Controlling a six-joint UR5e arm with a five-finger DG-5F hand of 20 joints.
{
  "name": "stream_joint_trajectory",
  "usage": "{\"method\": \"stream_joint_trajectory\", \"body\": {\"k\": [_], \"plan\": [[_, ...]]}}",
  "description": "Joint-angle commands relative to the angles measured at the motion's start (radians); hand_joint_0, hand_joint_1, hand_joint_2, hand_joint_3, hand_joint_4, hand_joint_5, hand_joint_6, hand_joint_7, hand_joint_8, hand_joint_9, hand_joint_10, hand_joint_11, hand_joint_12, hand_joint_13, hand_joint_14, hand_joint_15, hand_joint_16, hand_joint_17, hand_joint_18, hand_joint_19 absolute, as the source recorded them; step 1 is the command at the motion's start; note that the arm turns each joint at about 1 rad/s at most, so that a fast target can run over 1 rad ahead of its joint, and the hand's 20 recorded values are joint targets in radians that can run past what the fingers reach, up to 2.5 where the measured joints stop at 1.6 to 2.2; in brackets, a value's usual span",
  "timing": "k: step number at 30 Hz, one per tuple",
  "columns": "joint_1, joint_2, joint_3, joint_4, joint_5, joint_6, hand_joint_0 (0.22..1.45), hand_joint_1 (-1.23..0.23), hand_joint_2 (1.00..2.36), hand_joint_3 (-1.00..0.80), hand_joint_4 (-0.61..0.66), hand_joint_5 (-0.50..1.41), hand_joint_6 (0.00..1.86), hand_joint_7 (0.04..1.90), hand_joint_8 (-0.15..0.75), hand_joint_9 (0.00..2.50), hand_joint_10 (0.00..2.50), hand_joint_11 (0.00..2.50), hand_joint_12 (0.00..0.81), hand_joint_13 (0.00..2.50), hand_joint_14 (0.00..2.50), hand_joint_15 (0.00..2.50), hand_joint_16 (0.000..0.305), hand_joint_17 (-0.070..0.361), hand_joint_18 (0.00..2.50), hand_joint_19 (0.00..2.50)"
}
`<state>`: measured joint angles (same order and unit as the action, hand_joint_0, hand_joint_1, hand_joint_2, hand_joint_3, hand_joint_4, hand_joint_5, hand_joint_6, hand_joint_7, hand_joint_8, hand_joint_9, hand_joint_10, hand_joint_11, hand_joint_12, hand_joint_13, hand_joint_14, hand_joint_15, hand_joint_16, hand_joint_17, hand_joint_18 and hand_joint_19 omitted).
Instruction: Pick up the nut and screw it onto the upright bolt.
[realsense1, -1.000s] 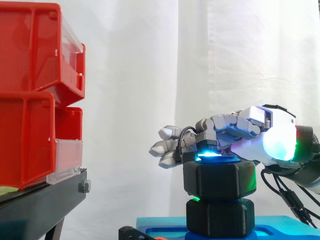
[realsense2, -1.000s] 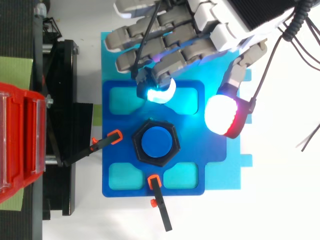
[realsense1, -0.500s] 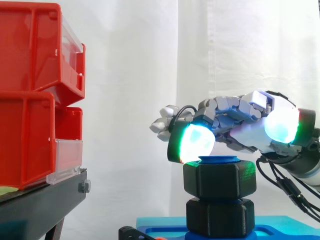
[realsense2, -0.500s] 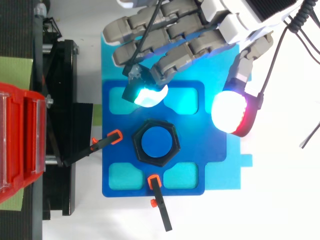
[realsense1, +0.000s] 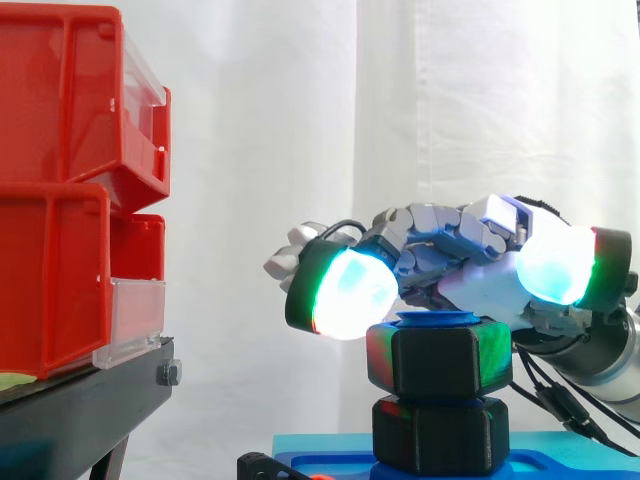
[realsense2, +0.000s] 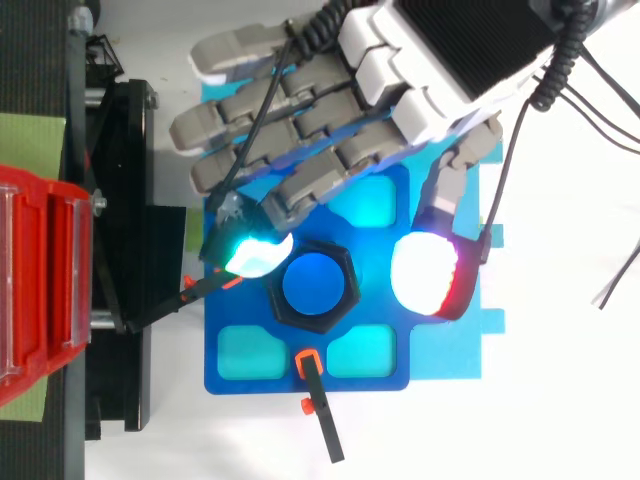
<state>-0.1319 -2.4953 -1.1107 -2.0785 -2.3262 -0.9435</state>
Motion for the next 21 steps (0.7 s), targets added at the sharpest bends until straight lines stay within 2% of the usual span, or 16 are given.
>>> {"method": "stream_joint_trajectory", "body": {"k": [1, 14, 21], "plan": [[0.011, 0.0, 0.003, 0.002, 0.013, 0.006, 0.47, -0.16, 1.0, -0.5, 0.18, -0.2, 0.5, 0.65, 0.217, 0.36, 0.0, 0.0, 0.298, 0.21, 0.0, 0.0, 0.034, 0.076, 0.0, 0.0], [0.035, -0.002, 0.003, 0.006, 0.044, 0.006, 0.47, -0.15, 1.0, -0.5, 0.15, -0.22, 0.5, 0.63, 0.205, 0.3, 0.0, 0.0, 0.303, 0.17, 0.0, 0.0, 0.035, 0.078, 0.0, 0.0], [0.049, -0.002, 0.003, 0.006, 0.048, 0.006, 0.46, -0.14, 1.0, -0.5, 0.14, -0.22, 0.5, 0.63, 0.204, 0.29, 0.0, 0.0, 0.304, 0.15, 0.0, 0.0, 0.035, 0.078, 0.0, 0.0]]}}
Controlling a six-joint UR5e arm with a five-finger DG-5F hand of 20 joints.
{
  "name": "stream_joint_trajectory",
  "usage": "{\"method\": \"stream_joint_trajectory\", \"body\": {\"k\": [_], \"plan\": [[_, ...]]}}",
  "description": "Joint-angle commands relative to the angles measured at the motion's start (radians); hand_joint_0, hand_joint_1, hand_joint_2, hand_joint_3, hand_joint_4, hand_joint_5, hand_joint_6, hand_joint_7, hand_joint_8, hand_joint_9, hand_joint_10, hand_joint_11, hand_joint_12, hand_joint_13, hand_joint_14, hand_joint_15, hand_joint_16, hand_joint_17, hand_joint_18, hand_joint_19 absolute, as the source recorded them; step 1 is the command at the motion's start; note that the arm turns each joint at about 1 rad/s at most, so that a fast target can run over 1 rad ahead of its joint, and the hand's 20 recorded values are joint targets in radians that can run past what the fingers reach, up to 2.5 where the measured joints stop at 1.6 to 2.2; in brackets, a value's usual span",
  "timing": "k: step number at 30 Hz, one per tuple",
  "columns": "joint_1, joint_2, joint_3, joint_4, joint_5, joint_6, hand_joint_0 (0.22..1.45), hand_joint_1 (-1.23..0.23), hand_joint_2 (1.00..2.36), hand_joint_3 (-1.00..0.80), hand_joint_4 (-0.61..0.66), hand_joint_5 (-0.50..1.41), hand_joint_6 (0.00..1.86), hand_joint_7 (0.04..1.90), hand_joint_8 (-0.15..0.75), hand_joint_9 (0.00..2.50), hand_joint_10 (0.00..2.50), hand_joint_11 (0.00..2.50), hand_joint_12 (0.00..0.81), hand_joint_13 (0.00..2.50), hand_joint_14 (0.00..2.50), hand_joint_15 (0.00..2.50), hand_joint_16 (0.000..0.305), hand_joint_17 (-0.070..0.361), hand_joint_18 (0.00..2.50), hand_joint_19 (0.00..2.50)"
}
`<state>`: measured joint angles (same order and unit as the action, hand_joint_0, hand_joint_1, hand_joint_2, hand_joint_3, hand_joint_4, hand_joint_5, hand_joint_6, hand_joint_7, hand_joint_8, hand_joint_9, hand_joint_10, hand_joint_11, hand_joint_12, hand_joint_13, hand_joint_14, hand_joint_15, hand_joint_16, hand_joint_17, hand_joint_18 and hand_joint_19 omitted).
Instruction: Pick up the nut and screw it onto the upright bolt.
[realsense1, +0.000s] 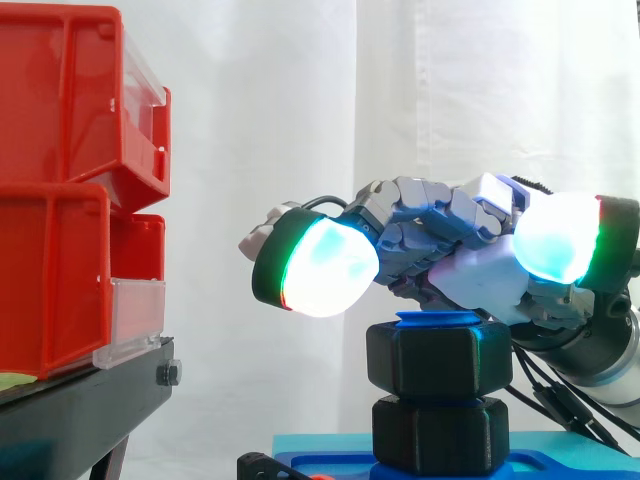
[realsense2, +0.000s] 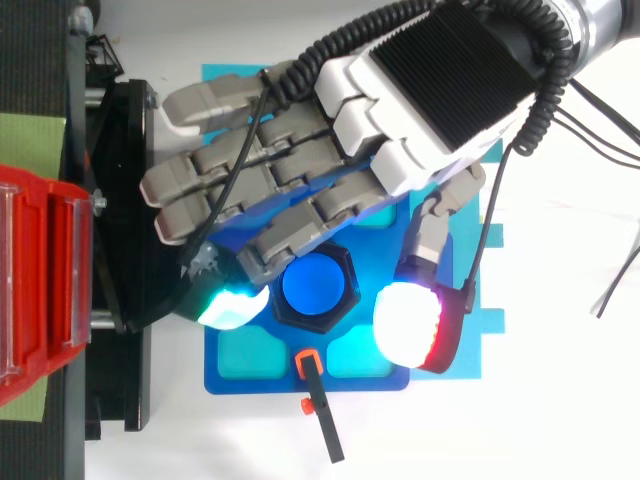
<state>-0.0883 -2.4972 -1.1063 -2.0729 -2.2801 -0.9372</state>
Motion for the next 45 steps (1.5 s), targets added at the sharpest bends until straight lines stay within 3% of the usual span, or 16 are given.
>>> {"method": "stream_joint_trajectory", "body": {"k": [1, 3, 6, 10, 13, 34, 45], "plan": [[0.005, 0.0, 0.0, 0.001, 0.002, 0.0, 0.46, -0.14, 1.0, -0.5, 0.14, -0.22, 0.5, 0.63, 0.204, 0.29, 0.0, 0.0, 0.305, 0.15, 0.0, 0.0, 0.035, 0.078, 0.0, 0.0], [0.007, -0.005, 0.0, 0.001, 0.002, 0.0, 0.46, -0.14, 1.0, -0.5, 0.14, -0.22, 0.5, 0.64, 0.205, 0.28, 0.0, 0.0, 0.305, 0.15, 0.0, 0.0, 0.035, 0.079, 0.0, 0.0], [0.004, -0.048, 0.031, 0.004, 0.002, 0.021, 0.46, -0.14, 1.0, -0.5, 0.15, -0.22, 0.5, 0.65, 0.206, 0.28, 0.0, 0.0, 0.303, 0.15, 0.0, 0.0, 0.035, 0.078, 0.0, 0.0], [0.001, -0.046, 0.036, -0.004, 0.001, 0.074, 0.46, -0.14, 1.0, -0.5, 0.16, -0.21, 0.5, 0.69, 0.212, 0.29, 0.0, 0.0, 0.303, 0.16, 0.0, 0.0, 0.035, 0.078, 0.0, 0.0], [-0.004, -0.046, 0.063, -0.012, -0.021, 0.1, 0.46, -0.14, 1.0, -0.5, 0.17, -0.21, 0.5, 0.71, 0.217, 0.29, 0.0, 0.0, 0.302, 0.16, 0.0, 0.0, 0.035, 0.078, 0.0, 0.0], [-0.021, -0.048, 0.029, 0.001, -0.024, 0.092, 0.47, -0.15, 1.0, -0.5, 0.22, -0.18, 0.5, 0.81, 0.24, 0.35, 0.0, 0.0, 0.299, 0.22, 0.0, 0.0, 0.033, 0.075, 0.0, 0.0], [-0.022, -0.046, 0.013, 0.016, -0.027, 0.084, 0.48, -0.17, 1.0, -0.5, 0.26, -0.14, 0.5, 1.07, 0.259, 0.43, 0.0, 0.0, 0.28, 0.29, 0.0, 0.0, 0.03, 0.068, 0.0, 0.0]]}}
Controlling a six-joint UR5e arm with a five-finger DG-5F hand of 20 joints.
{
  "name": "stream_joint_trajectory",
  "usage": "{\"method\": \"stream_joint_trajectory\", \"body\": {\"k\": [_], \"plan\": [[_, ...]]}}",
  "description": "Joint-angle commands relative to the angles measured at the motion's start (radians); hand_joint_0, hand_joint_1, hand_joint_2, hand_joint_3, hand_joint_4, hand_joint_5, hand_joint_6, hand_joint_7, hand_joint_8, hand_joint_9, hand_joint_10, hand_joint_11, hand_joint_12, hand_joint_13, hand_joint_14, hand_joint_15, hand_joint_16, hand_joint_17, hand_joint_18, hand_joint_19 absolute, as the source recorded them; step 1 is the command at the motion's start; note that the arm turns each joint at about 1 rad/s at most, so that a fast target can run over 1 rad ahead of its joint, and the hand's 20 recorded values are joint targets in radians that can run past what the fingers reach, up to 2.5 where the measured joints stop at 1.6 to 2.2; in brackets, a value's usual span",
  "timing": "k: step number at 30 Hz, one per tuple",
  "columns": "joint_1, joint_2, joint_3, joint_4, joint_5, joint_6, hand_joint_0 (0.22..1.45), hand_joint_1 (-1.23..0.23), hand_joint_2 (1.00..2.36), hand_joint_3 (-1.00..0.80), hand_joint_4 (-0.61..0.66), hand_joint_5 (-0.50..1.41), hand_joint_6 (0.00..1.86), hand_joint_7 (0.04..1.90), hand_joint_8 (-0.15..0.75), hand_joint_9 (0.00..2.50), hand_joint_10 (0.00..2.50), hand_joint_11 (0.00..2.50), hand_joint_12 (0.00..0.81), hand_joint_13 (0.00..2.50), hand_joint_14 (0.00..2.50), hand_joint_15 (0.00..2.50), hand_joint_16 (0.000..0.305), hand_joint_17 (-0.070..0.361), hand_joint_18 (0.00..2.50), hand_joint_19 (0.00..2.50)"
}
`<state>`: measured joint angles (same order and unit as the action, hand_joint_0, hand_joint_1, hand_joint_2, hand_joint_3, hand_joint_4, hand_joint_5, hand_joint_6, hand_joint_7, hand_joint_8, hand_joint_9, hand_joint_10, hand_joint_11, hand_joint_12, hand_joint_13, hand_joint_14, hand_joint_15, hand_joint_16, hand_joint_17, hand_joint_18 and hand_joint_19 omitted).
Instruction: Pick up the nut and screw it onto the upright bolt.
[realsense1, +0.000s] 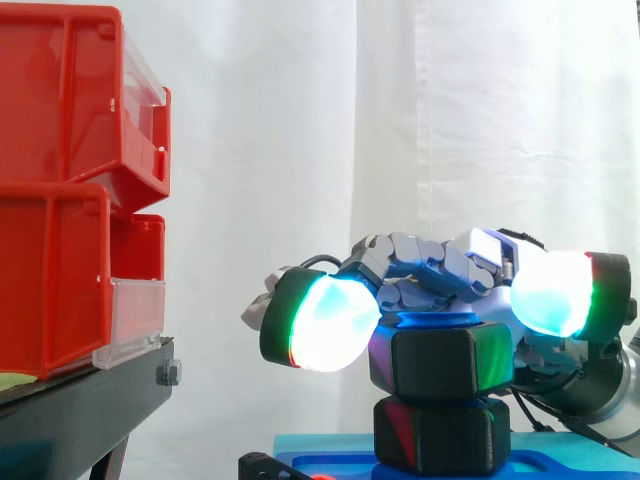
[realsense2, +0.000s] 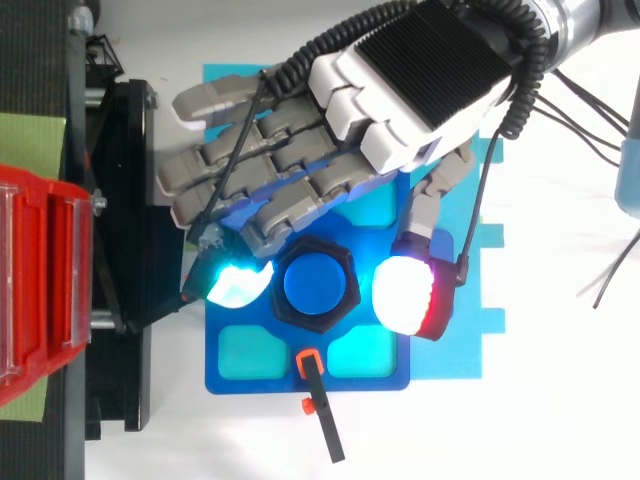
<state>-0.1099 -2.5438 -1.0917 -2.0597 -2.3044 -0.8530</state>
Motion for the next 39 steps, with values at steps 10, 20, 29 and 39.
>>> {"method": "stream_joint_trajectory", "body": {"k": [10, 20, 29, 39], "plan": [[-0.016, 0.0, 0.006, 0.018, -0.012, 0.0, 0.48, -0.18, 1.0, -0.5, 0.24, -0.12, 0.5, 1.22, 0.269, 0.46, 0.0, 0.0, 0.274, 0.3, 0.0, 0.0, 0.028, 0.064, 0.0, 0.0], [-0.036, -0.001, 0.016, 0.042, -0.032, 0.002, 0.48, -0.18, 1.0, -0.5, 0.24, -0.1, 0.5, 1.31, 0.278, 0.5, 0.0, 0.0, 0.271, 0.32, 0.0, 0.0, 0.027, 0.061, 0.0, 0.0], [-0.062, 0.0, 0.021, 0.046, -0.053, 0.008, 0.49, -0.19, 1.0, -0.5, 0.25, -0.09, 0.52, 1.35, 0.282, 0.54, 0.0, 0.0, 0.267, 0.36, 0.0, 0.0, 0.026, 0.059, 0.02, 0.0], [-0.082, 0.002, 0.044, 0.05, -0.089, 0.022, 0.49, -0.21, 1.0, -0.5, 0.25, -0.04, 0.6, 1.22, 0.304, 0.73, 0.0, 0.0, 0.241, 0.46, 0.0, 0.0, 0.021, 0.048, 0.12, 0.0]]}}
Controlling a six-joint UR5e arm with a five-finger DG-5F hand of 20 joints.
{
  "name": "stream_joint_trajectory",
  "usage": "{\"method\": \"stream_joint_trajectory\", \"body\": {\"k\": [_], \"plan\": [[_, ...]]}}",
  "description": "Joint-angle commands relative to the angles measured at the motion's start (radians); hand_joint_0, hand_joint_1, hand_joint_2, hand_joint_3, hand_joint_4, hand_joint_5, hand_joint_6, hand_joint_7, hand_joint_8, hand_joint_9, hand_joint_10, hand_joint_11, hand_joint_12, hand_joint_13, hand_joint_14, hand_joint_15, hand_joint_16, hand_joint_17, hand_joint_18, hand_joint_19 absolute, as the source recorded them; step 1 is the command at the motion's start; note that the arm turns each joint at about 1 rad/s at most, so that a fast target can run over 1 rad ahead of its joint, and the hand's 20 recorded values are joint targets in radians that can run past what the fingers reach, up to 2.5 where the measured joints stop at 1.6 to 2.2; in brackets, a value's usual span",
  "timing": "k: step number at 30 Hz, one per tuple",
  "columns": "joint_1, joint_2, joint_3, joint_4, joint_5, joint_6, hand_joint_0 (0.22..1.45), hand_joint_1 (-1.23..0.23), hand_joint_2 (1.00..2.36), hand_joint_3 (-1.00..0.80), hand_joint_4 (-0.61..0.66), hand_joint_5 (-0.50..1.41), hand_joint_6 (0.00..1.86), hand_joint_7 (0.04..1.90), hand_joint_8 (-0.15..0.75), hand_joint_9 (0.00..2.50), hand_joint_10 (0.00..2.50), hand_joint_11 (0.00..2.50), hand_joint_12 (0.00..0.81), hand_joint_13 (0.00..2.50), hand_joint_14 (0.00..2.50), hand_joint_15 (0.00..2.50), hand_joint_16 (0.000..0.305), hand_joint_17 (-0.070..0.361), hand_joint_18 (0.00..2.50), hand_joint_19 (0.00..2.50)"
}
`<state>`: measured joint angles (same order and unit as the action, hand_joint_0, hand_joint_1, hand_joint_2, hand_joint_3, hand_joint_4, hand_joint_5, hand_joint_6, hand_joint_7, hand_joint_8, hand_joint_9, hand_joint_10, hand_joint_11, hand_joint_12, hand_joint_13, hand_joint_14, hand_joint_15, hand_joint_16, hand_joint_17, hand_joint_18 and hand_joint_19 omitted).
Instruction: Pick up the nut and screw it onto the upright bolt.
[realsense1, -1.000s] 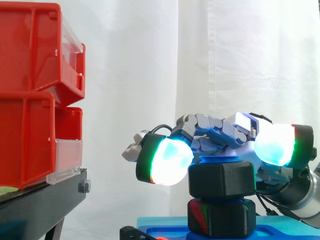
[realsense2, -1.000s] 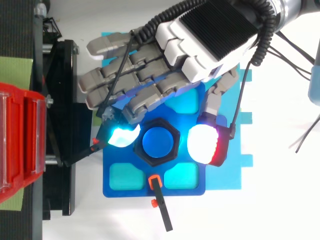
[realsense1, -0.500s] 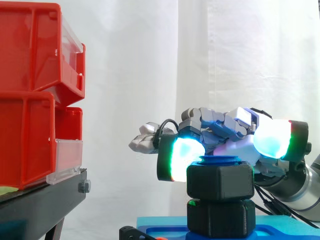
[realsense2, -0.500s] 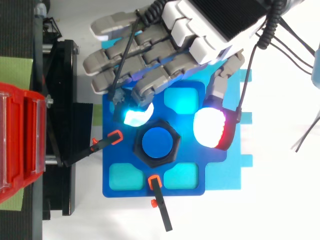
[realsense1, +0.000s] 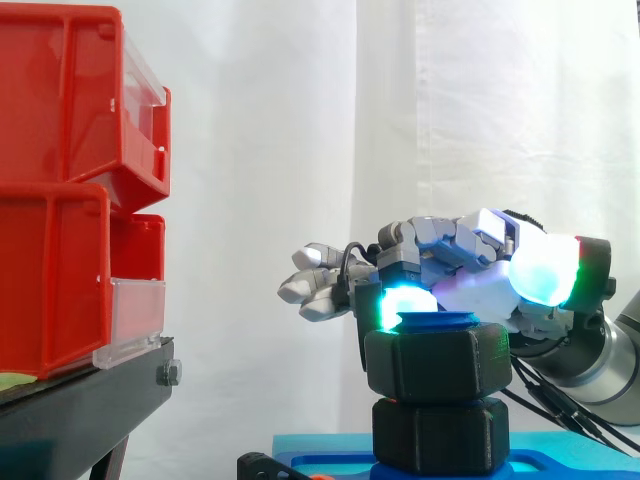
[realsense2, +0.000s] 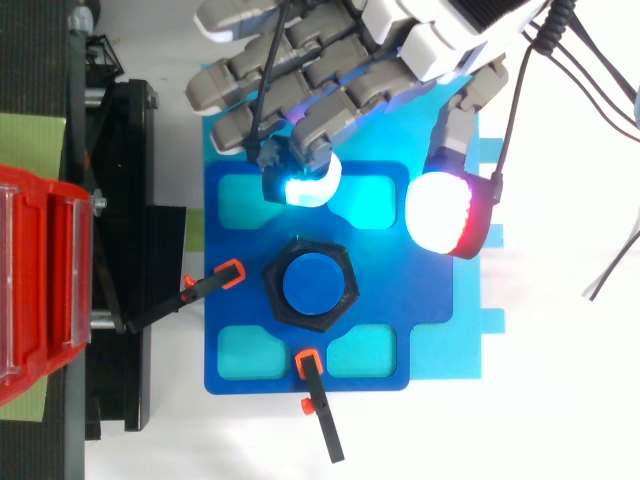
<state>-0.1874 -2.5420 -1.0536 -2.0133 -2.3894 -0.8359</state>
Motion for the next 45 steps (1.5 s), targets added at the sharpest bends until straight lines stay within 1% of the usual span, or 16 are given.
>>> {"method": "stream_joint_trajectory", "body": {"k": [1, 2, 3, 4, 9, 12, 16, 17, 18, 19, 20, 22, 29, 34, 38, 45], "plan": [[-0.006, 0.0, 0.012, 0.004, -0.004, 0.006, 0.49, -0.21, 1.0, -0.5, 0.26, -0.04, 0.59, 1.23, 0.306, 0.74, 0.0, 0.0, 0.242, 0.47, 0.0, 0.0, 0.021, 0.047, 0.12, 0.0], [-0.01, 0.0, 0.018, 0.002, -0.008, 0.008, 0.49, -0.21, 1.0, -0.5, 0.26, -0.04, 0.59, 1.25, 0.305, 0.75, 0.0, 0.0, 0.24, 0.47, 0.0, 0.0, 0.021, 0.047, 0.12, 0.0], [-0.01, 0.0, 0.02, 0.002, -0.011, 0.008, 0.49, -0.2, 1.0, -0.5, 0.26, -0.04, 0.5, 1.38, 0.301, 0.75, 0.0, 0.0, 0.243, 0.47, 0.0, 0.0, 0.021, 0.046, 0.12, 0.0], [-0.015, 0.0, 0.041, -0.001, -0.03, 0.021, 0.49, -0.2, 1.0, -0.5, 0.26, -0.05, 0.5, 1.35, 0.299, 0.74, 0.0, 0.0, 0.244, 0.46, 0.0, 0.0, 0.021, 0.047, 0.12, 0.0], [-0.02, 0.0, 0.115, -0.012, -0.07, 0.101, 0.48, -0.18, 1.0, -0.5, 0.27, -0.14, 0.5, 0.89, 0.251, 0.55, 0.0, 0.0, 0.266, 0.31, 0.0, 0.0, 0.027, 0.061, 0.0, 0.0], [-0.01, -0.001, 0.119, -0.013, -0.07, 0.107, 0.47, -0.17, 1.0, -0.5, 0.22, -0.17, 0.5, 0.77, 0.234, 0.47, 0.0, 0.0, 0.281, 0.24, 0.0, 0.0, 0.03, 0.067, 0.0, 0.0], [0.008, -0.001, 0.092, -0.007, -0.027, 0.107, 0.47, -0.15, 1.0, -0.5, 0.2, -0.18, 0.5, 0.69, 0.218, 0.4, 0.0, 0.0, 0.291, 0.17, 0.0, 0.0, 0.033, 0.075, 0.0, 0.0], [0.008, -0.001, 0.092, -0.007, -0.027, 0.107, 0.47, -0.15, 1.0, -0.5, 0.2, -0.19, 0.5, 0.68, 0.217, 0.39, 0.0, 0.0, 0.295, 0.16, 0.0, 0.0, 0.034, 0.075, 0.0, 0.0], [0.02, -0.003, 0.086, -0.009, -0.005, 0.104, 0.47, -0.14, 1.0, -0.5, 0.19, -0.19, 0.5, 0.67, 0.215, 0.37, 0.0, 0.0, 0.298, 0.15, 0.0, 0.0, 0.034, 0.076, 0.0, 0.0], [0.02, -0.003, 0.086, -0.009, -0.005, 0.104, 0.47, -0.14, 1.0, -0.5, 0.19, -0.19, 0.5, 0.67, 0.214, 0.37, 0.0, 0.0, 0.298, 0.15, 0.0, 0.0, 0.034, 0.077, 0.0, 0.0], [0.046, -0.003, 0.078, -0.013, 0.018, 0.095, 0.47, -0.14, 1.0, -0.5, 0.19, -0.19, 0.5, 0.66, 0.212, 0.36, 0.0, 0.0, 0.298, 0.14, 0.0, 0.0, 0.034, 0.078, 0.0, 0.0], [0.062, -0.003, 0.064, -0.007, 0.044, 0.092, 0.47, -0.14, 1.0, -0.5, 0.18, -0.19, 0.5, 0.65, 0.212, 0.35, 0.0, 0.0, 0.299, 0.14, 0.0, 0.0, 0.035, 0.078, 0.0, 0.0], [0.079, -0.009, 0.038, -0.002, 0.105, 0.035, 0.46, -0.13, 1.0, -0.5, 0.18, -0.2, 0.5, 0.65, 0.207, 0.33, 0.0, 0.0, 0.302, 0.12, 0.0, 0.0, 0.035, 0.08, 0.0, 0.0], [0.086, -0.009, 0.017, -0.005, 0.116, 0.027, 0.46, -0.12, 1.0, -0.5, 0.18, -0.2, 0.5, 0.65, 0.207, 0.32, 0.0, 0.0, 0.304, 0.12, 0.0, 0.0, 0.036, 0.081, 0.0, 0.0], [0.089, -0.029, 0.01, 0.008, 0.139, 0.024, 0.46, -0.12, 1.0, -0.5, 0.18, -0.2, 0.5, 0.66, 0.208, 0.32, 0.0, 0.0, 0.304, 0.12, 0.0, 0.0, 0.036, 0.081, 0.0, 0.0], [0.086, -0.029, 0.0, 0.008, 0.133, 0.024, 0.47, -0.12, 1.0, -0.5, 0.19, -0.2, 0.5, 0.72, 0.216, 0.33, 0.0, 0.0, 0.303, 0.13, 0.0, 0.0, 0.036, 0.081, 0.0, 0.0]]}}
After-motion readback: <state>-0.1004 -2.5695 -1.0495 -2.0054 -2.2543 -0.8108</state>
